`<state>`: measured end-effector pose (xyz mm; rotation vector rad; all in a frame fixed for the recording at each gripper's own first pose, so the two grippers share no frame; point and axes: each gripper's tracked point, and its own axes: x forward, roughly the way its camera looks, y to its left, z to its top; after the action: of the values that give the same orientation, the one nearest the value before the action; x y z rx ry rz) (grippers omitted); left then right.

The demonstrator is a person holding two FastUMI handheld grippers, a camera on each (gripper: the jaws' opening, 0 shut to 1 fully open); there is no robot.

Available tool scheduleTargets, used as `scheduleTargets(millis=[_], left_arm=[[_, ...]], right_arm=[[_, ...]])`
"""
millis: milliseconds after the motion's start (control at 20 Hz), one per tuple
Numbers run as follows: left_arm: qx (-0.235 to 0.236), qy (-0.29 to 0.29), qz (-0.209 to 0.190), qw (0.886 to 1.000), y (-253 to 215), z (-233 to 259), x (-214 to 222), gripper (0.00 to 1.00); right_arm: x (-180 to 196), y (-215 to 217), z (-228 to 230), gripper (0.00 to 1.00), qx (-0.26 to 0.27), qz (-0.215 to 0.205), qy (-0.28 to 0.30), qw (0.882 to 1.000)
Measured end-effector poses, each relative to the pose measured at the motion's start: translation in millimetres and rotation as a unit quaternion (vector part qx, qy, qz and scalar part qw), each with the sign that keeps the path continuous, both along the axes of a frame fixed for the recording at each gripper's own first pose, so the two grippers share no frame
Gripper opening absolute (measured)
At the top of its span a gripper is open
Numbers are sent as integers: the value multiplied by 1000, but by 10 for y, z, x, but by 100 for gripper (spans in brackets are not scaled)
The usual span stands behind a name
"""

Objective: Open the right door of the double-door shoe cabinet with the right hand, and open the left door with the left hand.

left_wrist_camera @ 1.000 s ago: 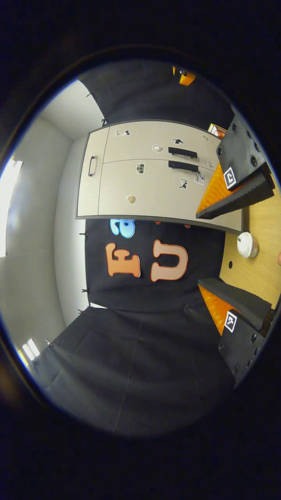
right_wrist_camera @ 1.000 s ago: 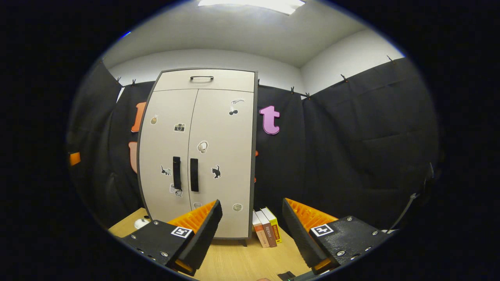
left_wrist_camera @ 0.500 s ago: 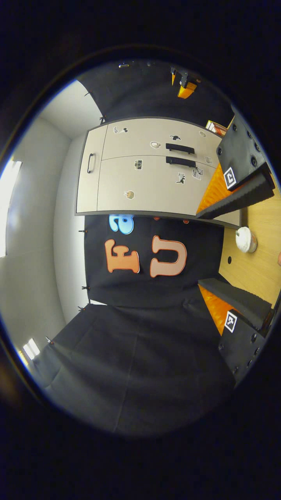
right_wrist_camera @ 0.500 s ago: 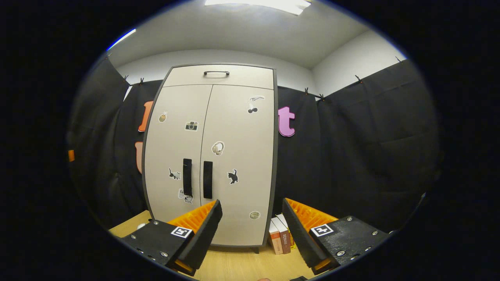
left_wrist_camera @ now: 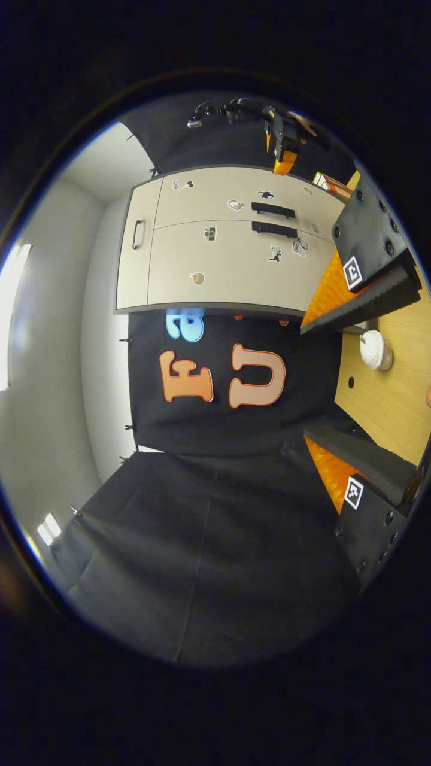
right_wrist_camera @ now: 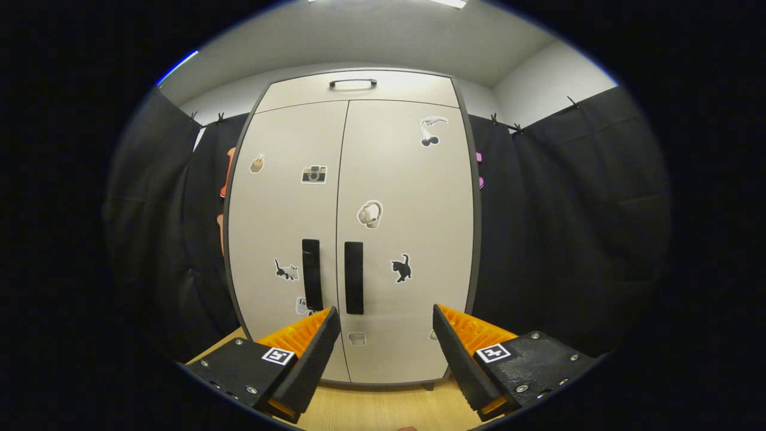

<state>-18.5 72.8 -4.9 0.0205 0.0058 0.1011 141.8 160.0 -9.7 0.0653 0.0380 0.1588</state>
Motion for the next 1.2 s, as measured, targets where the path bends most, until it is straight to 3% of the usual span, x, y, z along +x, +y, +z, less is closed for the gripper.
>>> scheduleTargets(millis=[350, 800, 1200], left_arm=[[0, 4, 7, 1000, 124, -49, 79, 97], [2, 16, 20, 1000, 258, -152, 237, 97], [0, 20, 37, 999, 440, -193, 326, 97]], right_arm=[[664, 357, -27, 94, -8, 6, 1, 1000], [1407, 579, -285, 90, 17, 1, 47, 999], [1590, 634, -376, 64, 45, -3, 67, 997]])
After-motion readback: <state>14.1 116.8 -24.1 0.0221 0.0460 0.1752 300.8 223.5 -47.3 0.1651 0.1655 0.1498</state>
